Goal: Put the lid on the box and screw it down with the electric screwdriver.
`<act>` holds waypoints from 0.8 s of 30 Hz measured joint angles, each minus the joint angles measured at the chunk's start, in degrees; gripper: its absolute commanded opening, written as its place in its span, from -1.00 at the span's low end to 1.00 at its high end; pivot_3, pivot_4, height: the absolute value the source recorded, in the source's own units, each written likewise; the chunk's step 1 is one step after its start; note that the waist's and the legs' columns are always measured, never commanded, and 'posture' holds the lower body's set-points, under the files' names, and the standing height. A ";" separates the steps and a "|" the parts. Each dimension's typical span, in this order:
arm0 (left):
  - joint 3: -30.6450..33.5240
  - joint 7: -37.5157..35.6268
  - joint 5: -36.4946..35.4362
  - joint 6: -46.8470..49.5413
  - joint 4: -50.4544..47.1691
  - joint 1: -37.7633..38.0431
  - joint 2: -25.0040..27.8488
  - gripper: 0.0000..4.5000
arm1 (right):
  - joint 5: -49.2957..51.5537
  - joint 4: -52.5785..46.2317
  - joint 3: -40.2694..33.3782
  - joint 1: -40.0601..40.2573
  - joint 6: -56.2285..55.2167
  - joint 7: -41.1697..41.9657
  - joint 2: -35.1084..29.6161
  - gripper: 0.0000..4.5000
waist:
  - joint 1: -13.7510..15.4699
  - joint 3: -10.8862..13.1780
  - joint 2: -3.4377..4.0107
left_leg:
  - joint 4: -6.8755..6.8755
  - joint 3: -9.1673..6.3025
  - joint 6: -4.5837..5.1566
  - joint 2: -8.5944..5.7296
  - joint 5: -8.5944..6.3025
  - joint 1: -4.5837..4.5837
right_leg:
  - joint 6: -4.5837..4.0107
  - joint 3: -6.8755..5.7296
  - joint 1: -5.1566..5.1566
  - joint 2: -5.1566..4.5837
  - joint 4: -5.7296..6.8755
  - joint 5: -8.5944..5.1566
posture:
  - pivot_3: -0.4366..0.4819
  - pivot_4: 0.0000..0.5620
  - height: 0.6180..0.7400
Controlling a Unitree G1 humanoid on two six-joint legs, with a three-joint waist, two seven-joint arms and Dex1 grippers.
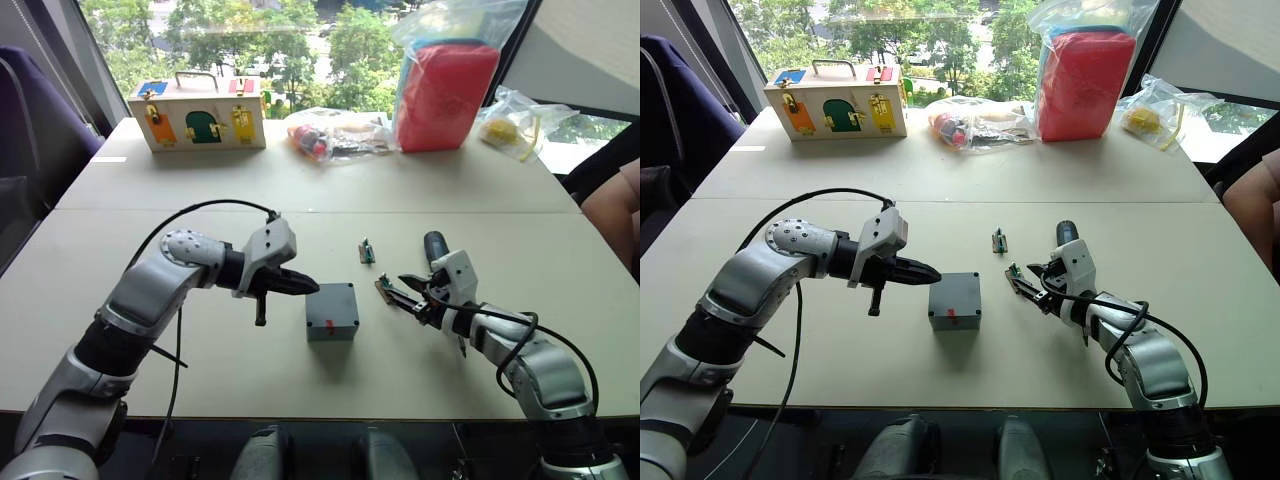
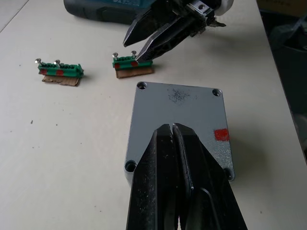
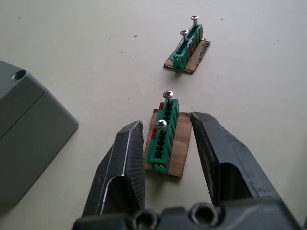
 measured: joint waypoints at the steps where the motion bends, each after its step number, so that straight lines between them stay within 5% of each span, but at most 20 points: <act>1: 0.00 0.04 0.00 0.00 0.00 0.01 -0.02 -1.00 | -0.23 0.10 0.05 -0.07 -0.20 -0.04 0.04 -0.93 | 0.00 0.00 0.00 | 0.00 0.00 0.00 0.00 0.00 0.00 | 0.01 0.00 0.00 0.00 0.00 0.00 | -0.05 -0.47 1.00; 24: 0.80 2.13 -0.01 -0.24 1.91 0.27 -0.17 -1.00 | 0.43 -5.18 -1.95 -2.01 1.36 -1.40 -0.29 -0.97 | 0.01 0.00 0.00 | 0.02 0.00 0.00 0.00 0.00 0.00 | 0.07 -0.01 -0.01 0.04 0.04 0.03 | -0.05 -0.47 1.00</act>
